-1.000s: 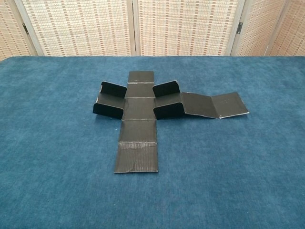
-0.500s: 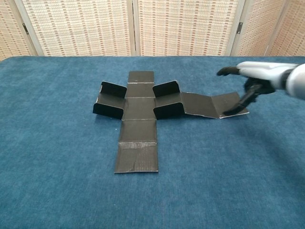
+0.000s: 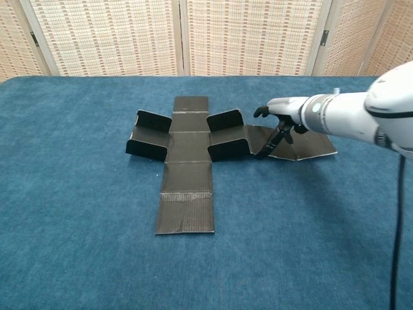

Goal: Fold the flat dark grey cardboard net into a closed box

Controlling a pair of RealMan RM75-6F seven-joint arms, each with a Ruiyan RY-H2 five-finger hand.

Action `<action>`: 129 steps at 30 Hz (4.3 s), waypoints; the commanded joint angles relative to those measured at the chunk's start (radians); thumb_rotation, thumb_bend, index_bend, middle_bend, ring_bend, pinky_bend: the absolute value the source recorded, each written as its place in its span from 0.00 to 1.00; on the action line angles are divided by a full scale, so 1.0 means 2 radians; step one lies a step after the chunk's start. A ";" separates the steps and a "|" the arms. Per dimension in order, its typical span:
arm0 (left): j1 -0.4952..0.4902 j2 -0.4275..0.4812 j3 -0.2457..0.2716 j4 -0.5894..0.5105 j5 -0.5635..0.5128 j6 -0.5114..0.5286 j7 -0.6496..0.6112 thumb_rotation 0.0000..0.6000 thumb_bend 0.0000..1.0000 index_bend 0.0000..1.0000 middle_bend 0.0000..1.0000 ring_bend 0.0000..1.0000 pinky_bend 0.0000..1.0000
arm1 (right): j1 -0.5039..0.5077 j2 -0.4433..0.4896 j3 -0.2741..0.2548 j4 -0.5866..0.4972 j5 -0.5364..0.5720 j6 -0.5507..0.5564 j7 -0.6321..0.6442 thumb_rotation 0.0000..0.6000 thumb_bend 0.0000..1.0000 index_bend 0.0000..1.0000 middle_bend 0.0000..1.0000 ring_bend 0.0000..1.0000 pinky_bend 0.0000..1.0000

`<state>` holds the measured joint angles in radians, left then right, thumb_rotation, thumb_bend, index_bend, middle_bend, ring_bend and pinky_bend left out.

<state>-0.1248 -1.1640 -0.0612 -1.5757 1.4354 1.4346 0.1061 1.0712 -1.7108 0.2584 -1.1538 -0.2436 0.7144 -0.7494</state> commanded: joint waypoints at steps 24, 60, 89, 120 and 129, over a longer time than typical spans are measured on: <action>-0.002 0.004 0.003 -0.009 -0.015 -0.016 0.003 1.00 0.21 0.02 0.00 0.00 0.05 | 0.055 -0.022 -0.047 0.073 0.068 -0.040 -0.024 0.82 0.09 0.00 0.02 0.68 0.95; -0.191 -0.146 -0.045 0.167 0.011 -0.186 -0.041 1.00 0.23 0.17 0.18 0.67 0.83 | -0.009 0.028 -0.068 -0.114 -0.120 0.081 0.049 0.97 0.22 0.34 0.35 0.74 1.00; -0.255 -0.273 -0.044 0.210 -0.003 -0.208 -0.043 1.00 0.17 0.00 0.00 0.49 0.77 | -0.006 0.024 -0.067 -0.130 -0.142 0.080 0.034 0.98 0.22 0.34 0.36 0.74 1.00; -0.313 -0.181 -0.027 0.106 -0.008 -0.354 -0.358 1.00 0.17 0.00 0.00 0.46 0.77 | 0.066 0.075 -0.114 -0.132 -0.404 0.022 -0.012 0.99 0.23 0.38 0.40 0.76 1.00; -0.324 -0.181 -0.007 0.122 0.026 -0.368 -0.466 1.00 0.17 0.00 0.00 0.46 0.77 | 0.067 0.079 -0.119 -0.134 -0.484 0.027 0.008 0.99 0.23 0.39 0.40 0.76 1.00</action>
<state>-0.7655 -1.5230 -0.0895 -1.3460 1.4664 0.7037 -0.7804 1.2056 -1.5562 0.0238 -1.4209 -1.1885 0.7639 -0.7446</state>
